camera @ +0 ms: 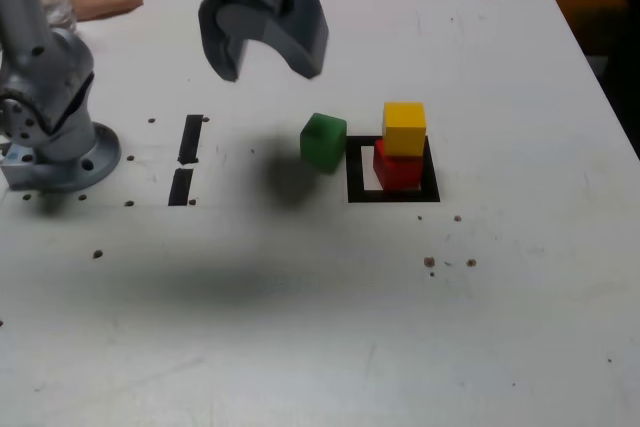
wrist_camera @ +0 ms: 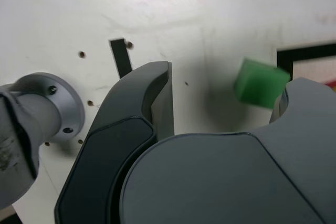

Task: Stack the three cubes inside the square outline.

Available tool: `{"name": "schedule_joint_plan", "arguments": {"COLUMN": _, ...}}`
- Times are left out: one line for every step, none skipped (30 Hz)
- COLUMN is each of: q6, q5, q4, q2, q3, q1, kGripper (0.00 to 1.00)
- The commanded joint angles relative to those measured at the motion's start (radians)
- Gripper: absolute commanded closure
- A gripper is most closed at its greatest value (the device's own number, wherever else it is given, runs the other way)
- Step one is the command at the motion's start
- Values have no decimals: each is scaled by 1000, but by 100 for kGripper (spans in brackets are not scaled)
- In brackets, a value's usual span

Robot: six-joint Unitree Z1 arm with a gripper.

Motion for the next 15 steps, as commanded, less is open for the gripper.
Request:
{"name": "schedule_joint_plan", "arguments": {"q6": 14, "q5": -13, "q4": -21, "q2": 12, "q3": 3, "q1": -11, "kGripper": 23}}
{"name": "schedule_joint_plan", "arguments": {"q6": 23, "q5": -20, "q4": -33, "q2": 16, "q3": 3, "q1": -16, "kGripper": 23}}
{"name": "schedule_joint_plan", "arguments": {"q6": 32, "q5": -27, "q4": -44, "q2": 21, "q3": 3, "q1": -20, "kGripper": 23}}
{"name": "schedule_joint_plan", "arguments": {"q6": 40, "q5": -33, "q4": -54, "q2": 25, "q3": 3, "q1": -23, "kGripper": 23}}
{"name": "schedule_joint_plan", "arguments": {"q6": 48, "q5": -39, "q4": -64, "q2": 30, "q3": 3, "q1": -26, "kGripper": 23}}
{"name": "schedule_joint_plan", "arguments": {"q6": 57, "q5": -45, "q4": -74, "q2": 35, "q3": 4, "q1": -27, "kGripper": 23}}
{"name": "schedule_joint_plan", "arguments": {"q6": 65, "q5": -51, "q4": -84, "q2": 41, "q3": 5, "q1": -28, "kGripper": 23}}
{"name": "schedule_joint_plan", "arguments": {"q6": 73, "q5": -56, "q4": -93, "q2": 47, "q3": 7, "q1": -29, "kGripper": 23}}
{"name": "schedule_joint_plan", "arguments": {"q6": 81, "q5": -60, "q4": -101, "q2": 53, "q3": 8, "q1": -30, "kGripper": 23}}
{"name": "schedule_joint_plan", "arguments": {"q6": 87, "q5": -63, "q4": -107, "q2": 60, "q3": 9, "q1": -31, "kGripper": 23}}
{"name": "schedule_joint_plan", "arguments": {"q6": 92, "q5": -66, "q4": -113, "q2": 67, "q3": 11, "q1": -31, "kGripper": 23}}
{"name": "schedule_joint_plan", "arguments": {"q6": 96, "q5": -67, "q4": -117, "q2": 73, "q3": 12, "q1": -31, "kGripper": 23}}
{"name": "schedule_joint_plan", "arguments": {"q6": 99, "q5": -68, "q4": -119, "q2": 80, "q3": 14, "q1": -31, "kGripper": 23}}
{"name": "schedule_joint_plan", "arguments": {"q6": 101, "q5": -68, "q4": -122, "q2": 86, "q3": 16, "q1": -31, "kGripper": 23}}
{"name": "schedule_joint_plan", "arguments": {"q6": 103, "q5": -68, "q4": -128, "q2": 97, "q3": 20, "q1": -31, "kGripper": 23}}
